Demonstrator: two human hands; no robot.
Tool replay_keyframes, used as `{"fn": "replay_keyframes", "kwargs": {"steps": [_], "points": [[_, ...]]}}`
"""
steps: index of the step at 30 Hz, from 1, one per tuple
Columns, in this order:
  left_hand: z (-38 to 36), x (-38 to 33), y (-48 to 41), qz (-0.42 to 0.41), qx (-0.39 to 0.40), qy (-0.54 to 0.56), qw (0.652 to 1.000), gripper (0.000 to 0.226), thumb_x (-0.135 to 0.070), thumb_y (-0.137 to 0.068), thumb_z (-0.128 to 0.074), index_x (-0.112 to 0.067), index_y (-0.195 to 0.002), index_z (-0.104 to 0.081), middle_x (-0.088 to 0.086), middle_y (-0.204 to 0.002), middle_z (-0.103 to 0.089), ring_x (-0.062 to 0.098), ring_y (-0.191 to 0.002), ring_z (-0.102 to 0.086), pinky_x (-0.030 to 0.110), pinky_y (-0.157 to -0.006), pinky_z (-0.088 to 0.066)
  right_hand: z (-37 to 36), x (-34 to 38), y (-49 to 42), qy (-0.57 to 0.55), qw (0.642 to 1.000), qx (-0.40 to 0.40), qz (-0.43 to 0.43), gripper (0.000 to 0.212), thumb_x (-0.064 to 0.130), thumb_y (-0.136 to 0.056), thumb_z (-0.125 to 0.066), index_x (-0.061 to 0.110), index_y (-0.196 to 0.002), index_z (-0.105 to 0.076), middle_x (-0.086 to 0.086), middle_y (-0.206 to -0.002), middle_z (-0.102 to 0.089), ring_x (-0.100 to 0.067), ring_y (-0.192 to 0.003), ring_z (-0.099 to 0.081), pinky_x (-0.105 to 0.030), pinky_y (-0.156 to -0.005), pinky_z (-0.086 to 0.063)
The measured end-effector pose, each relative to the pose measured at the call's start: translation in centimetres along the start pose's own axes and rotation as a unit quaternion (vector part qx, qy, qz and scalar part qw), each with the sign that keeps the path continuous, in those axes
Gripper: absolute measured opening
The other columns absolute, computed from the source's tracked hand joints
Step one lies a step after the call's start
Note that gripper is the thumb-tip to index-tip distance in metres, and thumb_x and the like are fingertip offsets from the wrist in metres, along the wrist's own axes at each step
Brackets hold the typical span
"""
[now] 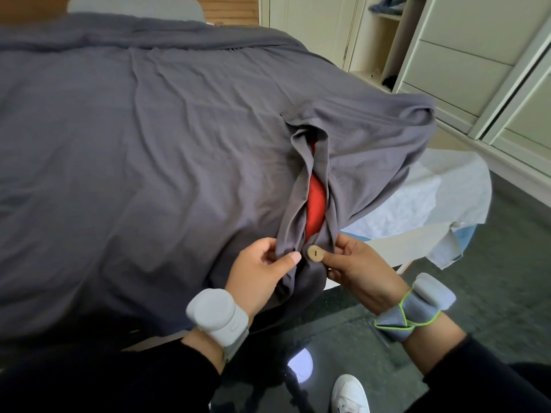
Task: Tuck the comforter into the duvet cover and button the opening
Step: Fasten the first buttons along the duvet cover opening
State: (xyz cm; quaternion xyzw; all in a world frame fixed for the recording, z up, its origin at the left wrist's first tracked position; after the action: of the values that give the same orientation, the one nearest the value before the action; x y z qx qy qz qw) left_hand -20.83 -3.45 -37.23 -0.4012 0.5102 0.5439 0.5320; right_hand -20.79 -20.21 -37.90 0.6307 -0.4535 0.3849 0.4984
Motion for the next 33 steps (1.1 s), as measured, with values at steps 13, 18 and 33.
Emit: {"fn": "replay_keyframes", "kwargs": {"steps": [13, 18, 33], "points": [[-0.6, -0.1, 0.1, 0.001, 0.009, 0.005, 1.000, 0.014, -0.018, -0.075, -0.074, -0.012, -0.085, -0.067, 0.010, -0.081, -0.073, 0.013, -0.072, -0.066, 0.024, -0.070, -0.052, -0.3, 0.2, 0.2, -0.009, 0.999, -0.022, 0.023, 0.009, 0.012, -0.086, -0.063, 0.004, -0.088, -0.065, -0.010, -0.080, -0.069, -0.013, -0.066, -0.064, -0.022, -0.056, -0.055], [-0.7, -0.4, 0.0, 0.016, 0.011, 0.067, 0.998, 0.013, -0.010, -0.075, -0.073, -0.006, -0.086, -0.068, 0.013, -0.084, -0.073, 0.013, -0.077, -0.065, 0.025, -0.074, -0.051, 0.1, 0.2, 0.4, 0.033, 0.997, -0.040, 0.059, 0.032, 0.008, -0.080, -0.070, -0.015, -0.099, -0.058, -0.021, -0.091, -0.067, -0.023, -0.078, -0.062, -0.020, -0.059, -0.055], [-0.1, -0.9, 0.1, 0.037, -0.020, 0.122, 0.992, 0.038, -0.006, -0.089, -0.054, -0.017, -0.058, -0.072, 0.000, -0.056, -0.069, 0.015, -0.062, -0.064, 0.024, -0.065, -0.056, 0.0, 0.2, 0.2, 0.150, 0.977, -0.092, 0.117, 0.054, 0.016, -0.067, -0.082, -0.020, -0.092, -0.052, -0.042, -0.095, -0.057, -0.020, -0.072, -0.057, -0.023, -0.055, -0.054]]}}
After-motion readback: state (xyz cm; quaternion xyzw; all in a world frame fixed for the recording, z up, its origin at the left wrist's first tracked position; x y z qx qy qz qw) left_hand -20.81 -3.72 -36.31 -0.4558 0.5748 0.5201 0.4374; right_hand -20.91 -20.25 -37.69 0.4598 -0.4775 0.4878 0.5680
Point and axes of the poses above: each hand's wrist, its own y-axis away from the middle knuckle, its own z-axis out of the back of the hand, x = y × z, the point moved 2 cm from there along -y, towards the middle knuckle
